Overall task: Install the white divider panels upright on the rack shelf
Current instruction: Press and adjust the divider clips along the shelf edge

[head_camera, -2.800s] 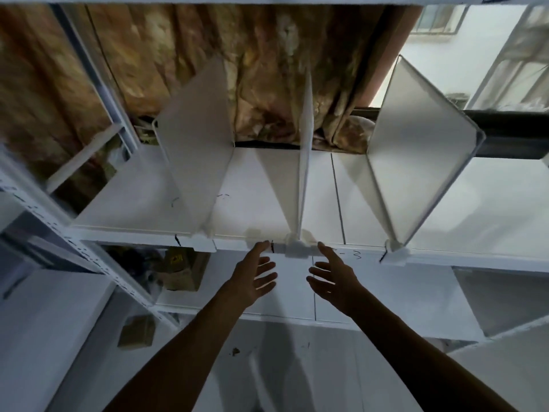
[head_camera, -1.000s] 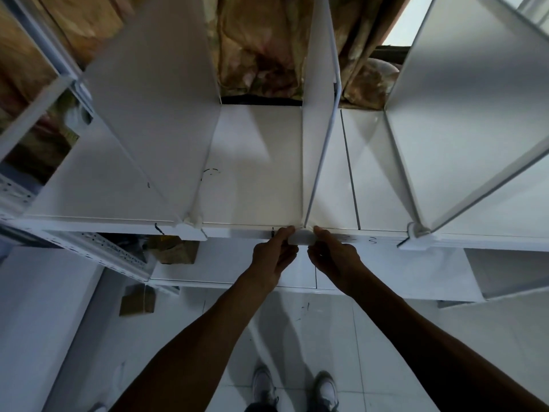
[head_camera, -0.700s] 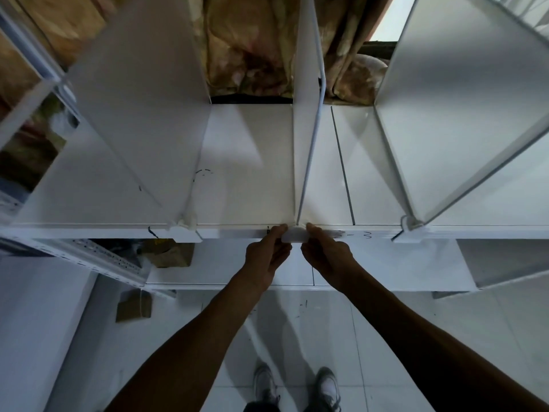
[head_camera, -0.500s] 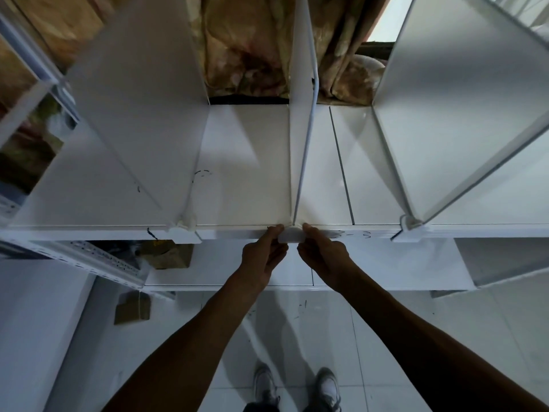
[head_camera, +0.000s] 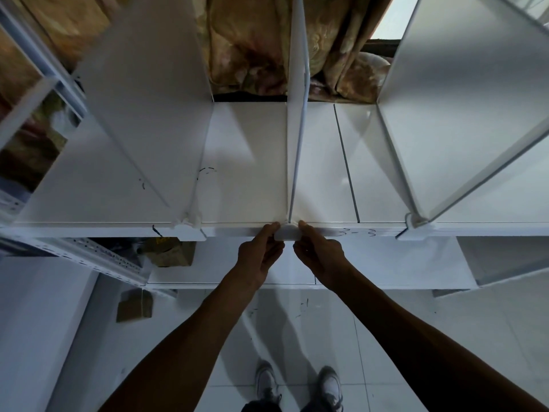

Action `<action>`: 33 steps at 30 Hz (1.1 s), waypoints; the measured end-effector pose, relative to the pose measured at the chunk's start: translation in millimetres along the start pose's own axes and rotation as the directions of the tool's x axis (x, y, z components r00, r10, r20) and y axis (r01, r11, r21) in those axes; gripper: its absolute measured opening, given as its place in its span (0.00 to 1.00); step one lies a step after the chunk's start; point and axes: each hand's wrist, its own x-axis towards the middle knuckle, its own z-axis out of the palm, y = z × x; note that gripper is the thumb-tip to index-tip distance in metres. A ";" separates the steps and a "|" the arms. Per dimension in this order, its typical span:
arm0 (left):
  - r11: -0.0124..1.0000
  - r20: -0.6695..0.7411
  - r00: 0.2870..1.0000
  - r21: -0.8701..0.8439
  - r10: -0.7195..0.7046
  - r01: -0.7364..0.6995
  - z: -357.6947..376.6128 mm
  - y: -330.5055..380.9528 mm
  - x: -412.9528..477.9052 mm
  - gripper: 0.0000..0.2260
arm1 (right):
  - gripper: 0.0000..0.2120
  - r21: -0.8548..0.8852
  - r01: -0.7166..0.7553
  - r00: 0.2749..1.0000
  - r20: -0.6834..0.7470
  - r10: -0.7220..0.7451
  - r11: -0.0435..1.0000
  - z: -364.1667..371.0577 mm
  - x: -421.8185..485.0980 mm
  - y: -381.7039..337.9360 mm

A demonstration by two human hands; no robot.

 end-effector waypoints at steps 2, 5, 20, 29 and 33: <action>1.000 0.009 1.000 -0.004 -0.004 0.004 -1.0 0.5 0.8 0.15 | 0.24 0.013 -0.002 1.000 0.010 0.002 1.000 0.7 -0.7 -0.9; 1.000 0.009 1.000 0.012 -0.009 0.008 -1.6 1.2 0.5 0.17 | 0.24 0.012 -0.006 1.000 0.011 0.006 1.000 1.1 -1.5 -1.5; 0.990 0.028 0.991 0.072 -0.127 0.125 -4.1 9.7 -15.7 0.19 | 0.27 -0.168 -0.039 0.999 0.003 0.040 0.985 6.3 -10.8 -4.6; 0.969 0.022 0.983 0.173 -0.184 0.178 -40.0 17.6 -26.6 0.28 | 0.36 -0.218 -0.032 0.999 -0.043 0.023 0.976 2.0 -40.2 16.1; 0.977 0.031 0.985 0.138 -0.169 0.163 -54.3 21.1 -41.2 0.28 | 0.37 -0.225 -0.034 0.999 -0.040 0.026 0.974 0.0 -56.3 30.0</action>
